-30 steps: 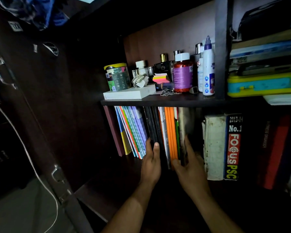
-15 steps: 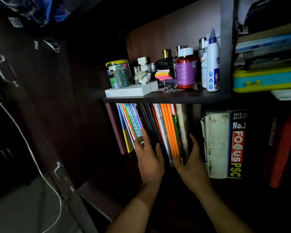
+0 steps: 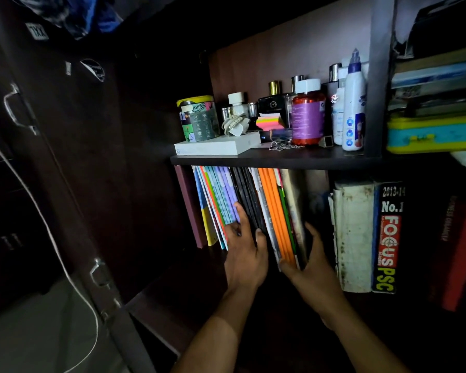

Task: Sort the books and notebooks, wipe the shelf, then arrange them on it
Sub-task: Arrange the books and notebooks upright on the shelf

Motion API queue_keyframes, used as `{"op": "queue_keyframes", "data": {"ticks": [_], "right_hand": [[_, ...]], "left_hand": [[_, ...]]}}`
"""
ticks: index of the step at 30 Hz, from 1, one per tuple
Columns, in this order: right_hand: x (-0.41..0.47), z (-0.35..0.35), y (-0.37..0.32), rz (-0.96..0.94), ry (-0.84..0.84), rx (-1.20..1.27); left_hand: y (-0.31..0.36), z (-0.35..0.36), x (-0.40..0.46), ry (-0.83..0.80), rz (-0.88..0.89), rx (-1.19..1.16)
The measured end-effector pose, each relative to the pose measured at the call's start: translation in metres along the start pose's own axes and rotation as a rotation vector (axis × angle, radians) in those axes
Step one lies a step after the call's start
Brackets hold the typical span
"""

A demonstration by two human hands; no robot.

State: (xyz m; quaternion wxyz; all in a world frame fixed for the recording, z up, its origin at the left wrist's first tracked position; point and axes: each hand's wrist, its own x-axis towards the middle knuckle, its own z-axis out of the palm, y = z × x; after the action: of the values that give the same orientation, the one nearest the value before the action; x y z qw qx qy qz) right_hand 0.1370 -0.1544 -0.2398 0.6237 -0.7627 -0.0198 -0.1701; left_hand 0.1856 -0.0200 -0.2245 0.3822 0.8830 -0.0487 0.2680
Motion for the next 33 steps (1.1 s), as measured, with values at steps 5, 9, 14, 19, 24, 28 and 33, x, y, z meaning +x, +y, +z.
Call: {"op": "queue_keyframes", "data": {"ticks": [5,9,14,19,24,28,33], "right_hand": [[0.000,0.000,-0.001,0.018,-0.088,0.055],[0.000,0.002,-0.005,-0.003,-0.072,0.052],[0.002,0.006,-0.004,-0.015,-0.039,0.015],[0.002,0.004,-0.003,-0.005,-0.065,0.028],[0.000,0.004,-0.009,0.020,-0.094,-0.045],[-0.001,0.009,-0.005,0.039,-0.074,-0.166],[-0.002,0.010,0.000,0.040,-0.068,-0.173]], "left_hand": [[-0.003,-0.002,0.003,0.046,0.030,0.102],[-0.004,0.000,0.002,0.156,0.164,0.025],[-0.001,0.004,-0.002,0.209,0.266,0.063],[0.001,0.015,0.002,0.117,0.322,0.241],[-0.009,0.009,0.008,0.109,0.311,0.235],[-0.010,0.008,0.010,0.047,0.303,0.226],[-0.008,0.012,0.010,0.037,0.288,0.102]]}}
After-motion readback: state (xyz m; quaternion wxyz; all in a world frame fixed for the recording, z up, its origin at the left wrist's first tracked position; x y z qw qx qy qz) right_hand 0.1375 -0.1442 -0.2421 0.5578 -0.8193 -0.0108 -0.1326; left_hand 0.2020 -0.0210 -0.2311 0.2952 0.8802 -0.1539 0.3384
